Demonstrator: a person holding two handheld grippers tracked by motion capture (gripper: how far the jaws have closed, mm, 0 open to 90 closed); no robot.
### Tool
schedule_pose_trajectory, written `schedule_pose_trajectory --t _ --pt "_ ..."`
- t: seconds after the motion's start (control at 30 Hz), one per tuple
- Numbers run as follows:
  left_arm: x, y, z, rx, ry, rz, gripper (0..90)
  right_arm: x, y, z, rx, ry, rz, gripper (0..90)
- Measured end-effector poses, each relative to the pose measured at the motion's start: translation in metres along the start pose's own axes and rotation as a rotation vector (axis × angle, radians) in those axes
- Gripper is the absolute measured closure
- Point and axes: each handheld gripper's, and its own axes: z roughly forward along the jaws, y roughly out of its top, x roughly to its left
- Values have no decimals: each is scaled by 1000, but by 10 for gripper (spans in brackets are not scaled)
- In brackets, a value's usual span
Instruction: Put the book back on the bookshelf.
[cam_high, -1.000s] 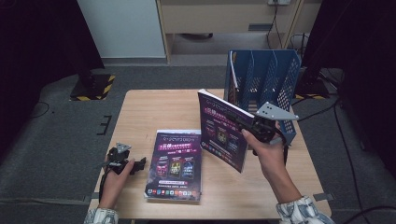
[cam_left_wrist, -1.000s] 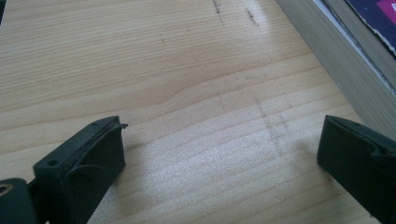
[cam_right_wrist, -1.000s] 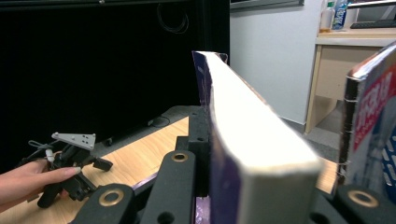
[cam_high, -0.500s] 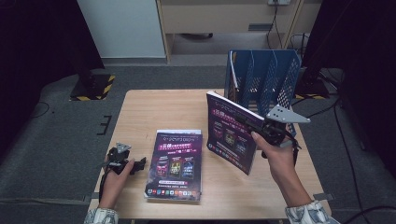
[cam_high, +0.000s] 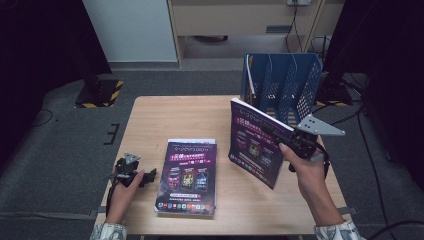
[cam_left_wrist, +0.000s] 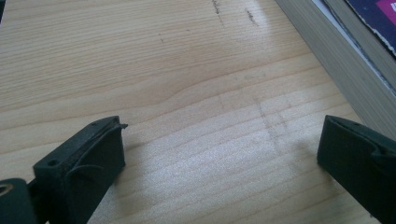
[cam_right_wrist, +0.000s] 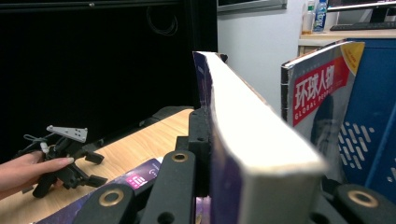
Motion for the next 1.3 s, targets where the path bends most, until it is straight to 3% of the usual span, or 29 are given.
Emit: schedule_pose_trajectory --t 1.03,1.3 --pt "0 0 0 0 0 0 0 -24 -3 -46 0 -68 19 826" --pt "0 0 0 0 0 0 0 -28 9 -59 -41 -67 51 826"
